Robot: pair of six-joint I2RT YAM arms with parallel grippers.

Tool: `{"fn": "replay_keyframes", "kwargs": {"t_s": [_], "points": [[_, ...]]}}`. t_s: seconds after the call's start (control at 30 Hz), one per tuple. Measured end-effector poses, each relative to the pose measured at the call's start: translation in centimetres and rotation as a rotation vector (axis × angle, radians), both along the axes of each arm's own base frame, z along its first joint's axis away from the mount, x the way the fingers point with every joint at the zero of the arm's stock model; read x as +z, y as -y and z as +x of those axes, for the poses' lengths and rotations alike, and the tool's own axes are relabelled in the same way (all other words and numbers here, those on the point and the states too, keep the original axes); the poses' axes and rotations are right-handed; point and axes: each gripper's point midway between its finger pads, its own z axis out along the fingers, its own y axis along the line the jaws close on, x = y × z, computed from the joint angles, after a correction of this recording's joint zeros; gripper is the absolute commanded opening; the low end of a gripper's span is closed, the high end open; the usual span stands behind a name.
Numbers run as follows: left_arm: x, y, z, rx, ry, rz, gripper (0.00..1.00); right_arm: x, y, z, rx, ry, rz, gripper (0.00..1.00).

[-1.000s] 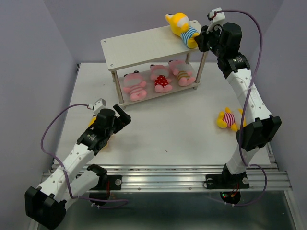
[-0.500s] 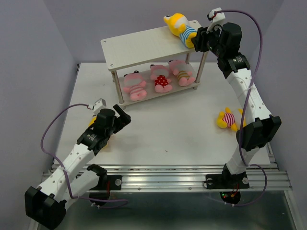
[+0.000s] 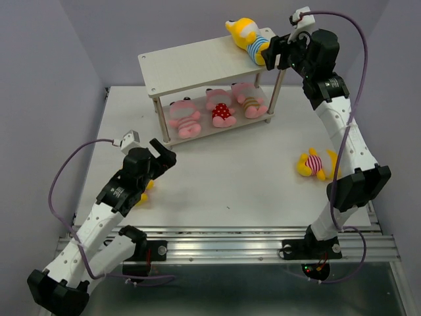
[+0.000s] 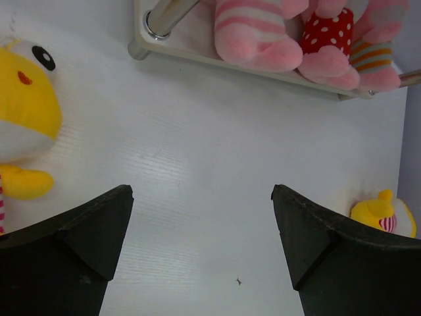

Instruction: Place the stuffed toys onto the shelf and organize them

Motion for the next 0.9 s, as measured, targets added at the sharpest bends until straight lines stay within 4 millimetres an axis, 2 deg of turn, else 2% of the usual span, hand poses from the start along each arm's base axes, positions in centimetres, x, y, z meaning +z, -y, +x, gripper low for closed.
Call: {"fn": "replay_keyframes", "kwargs": {"t_s": [0.1,0.23,0.4,0.5,0.57,0.7,0.8,0.83,0.87,0.9], "points": [[2.5,-0.7,-0.2,0.024,0.053,-0.005,0.99,1.6,0.1,-1.1,0.007,0.032,0.006,0.83],[4.4,-2.0,-0.9,0.07,0.087,-0.007,0.99,4.4,0.3,-3.4,0.026,0.088,0.02,1.0],[3.9,-3.5,-2.2,0.13,0.05,0.007,0.99,6.6,0.6,-6.4,0.051,0.137,0.037,1.0],[3.4,-3.9,-2.7,0.15,0.028,0.008,0.99,6.3,1.4,-8.0,0.022,0.124,0.06,1.0],[3.5,-4.0,-2.8,0.155,0.028,0.002,0.99,4.9,2.2,-9.0,-0.018,0.086,0.084,1.0],[2.6,-3.5,-2.6,0.14,0.023,-0.007,0.99,0.2,5.0,-12.8,-0.142,-0.008,0.136,1.0],[1.2,-2.9,-2.3,0.116,-0.01,0.005,0.99,-4.5,7.2,-15.5,-0.261,-0.102,0.191,1.0],[0.6,-2.5,-2.0,0.103,-0.023,0.008,0.99,-6.7,8.3,-16.5,-0.326,-0.16,0.229,1.0],[0.3,-2.3,-1.9,0.094,-0.029,0.008,0.99,-7.3,8.5,-16.7,-0.343,-0.177,0.242,1.0],[-0.1,-1.9,-1.6,0.078,-0.033,0.007,0.99,-9.1,9.3,-17.3,-0.401,-0.226,0.276,1.0]]}}
